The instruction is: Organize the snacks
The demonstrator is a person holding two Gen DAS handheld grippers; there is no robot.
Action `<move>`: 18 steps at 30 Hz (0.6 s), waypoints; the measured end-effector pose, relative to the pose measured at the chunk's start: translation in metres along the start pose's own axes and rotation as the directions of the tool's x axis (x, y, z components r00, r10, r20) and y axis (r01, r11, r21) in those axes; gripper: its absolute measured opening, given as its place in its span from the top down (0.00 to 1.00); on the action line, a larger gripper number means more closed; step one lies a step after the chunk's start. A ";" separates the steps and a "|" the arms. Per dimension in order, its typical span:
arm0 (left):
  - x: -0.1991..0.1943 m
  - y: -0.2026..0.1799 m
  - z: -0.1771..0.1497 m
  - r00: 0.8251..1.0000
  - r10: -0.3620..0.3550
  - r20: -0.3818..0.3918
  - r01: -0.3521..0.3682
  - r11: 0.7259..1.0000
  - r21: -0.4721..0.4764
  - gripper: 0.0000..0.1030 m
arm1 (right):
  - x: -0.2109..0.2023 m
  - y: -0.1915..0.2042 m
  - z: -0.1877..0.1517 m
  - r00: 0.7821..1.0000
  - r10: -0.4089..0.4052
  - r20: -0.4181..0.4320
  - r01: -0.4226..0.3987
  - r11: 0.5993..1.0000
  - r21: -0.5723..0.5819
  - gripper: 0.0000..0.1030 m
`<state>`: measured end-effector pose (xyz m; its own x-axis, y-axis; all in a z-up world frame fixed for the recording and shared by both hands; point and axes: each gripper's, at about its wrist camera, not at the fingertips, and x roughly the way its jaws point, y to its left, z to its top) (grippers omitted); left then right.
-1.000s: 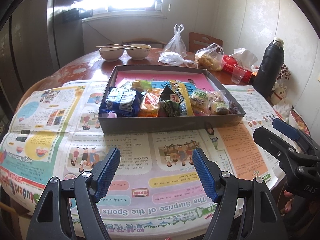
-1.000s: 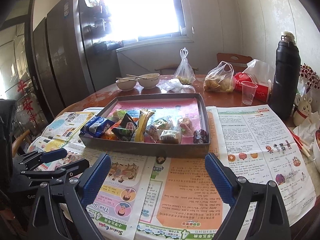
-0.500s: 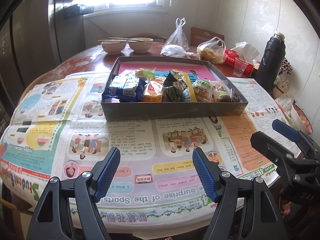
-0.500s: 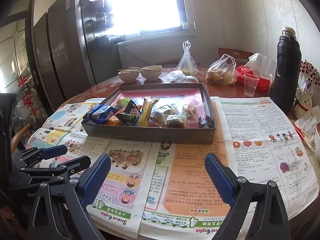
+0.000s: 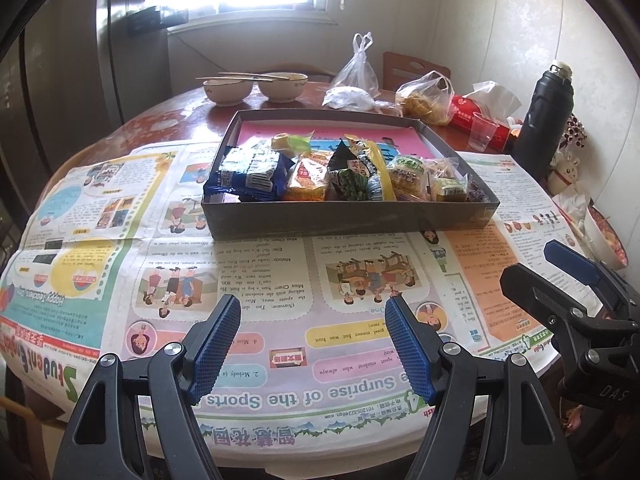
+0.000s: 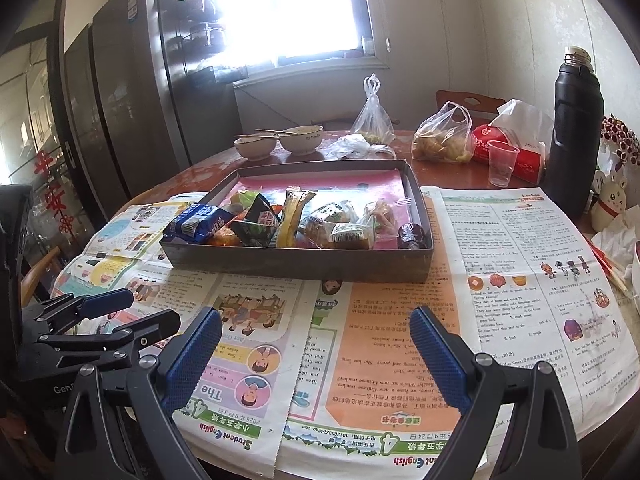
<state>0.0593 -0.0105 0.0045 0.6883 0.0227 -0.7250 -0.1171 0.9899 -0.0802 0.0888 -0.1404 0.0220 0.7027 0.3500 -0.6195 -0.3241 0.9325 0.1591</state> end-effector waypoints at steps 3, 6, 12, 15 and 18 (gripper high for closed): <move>0.000 0.000 0.000 1.000 0.003 -0.001 -0.003 1.000 0.002 0.26 | 0.000 0.000 0.000 1.000 0.001 -0.001 -0.001 1.000 -0.002 0.08; 0.000 -0.001 0.000 1.000 0.005 0.000 -0.005 1.000 0.002 0.26 | 0.000 0.000 -0.001 1.000 0.000 -0.002 0.000 1.000 -0.001 0.07; 0.003 -0.001 -0.001 1.000 0.028 -0.006 -0.028 1.000 0.009 0.26 | 0.001 -0.001 -0.001 1.000 -0.002 -0.008 0.002 1.000 0.001 0.08; 0.002 0.000 0.000 1.000 0.028 -0.002 -0.028 1.000 0.008 0.26 | 0.001 -0.001 -0.001 1.000 -0.005 -0.007 0.005 1.000 0.003 0.08; 0.002 0.000 0.000 1.000 0.027 -0.002 -0.027 1.000 0.008 0.26 | 0.001 -0.002 -0.001 1.000 -0.008 -0.006 0.008 1.000 0.005 0.08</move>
<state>0.0607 -0.0107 0.0030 0.6833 0.0493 -0.7285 -0.1300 0.9900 -0.0550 0.0892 -0.1420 0.0204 0.7011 0.3423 -0.6255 -0.3158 0.9356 0.1581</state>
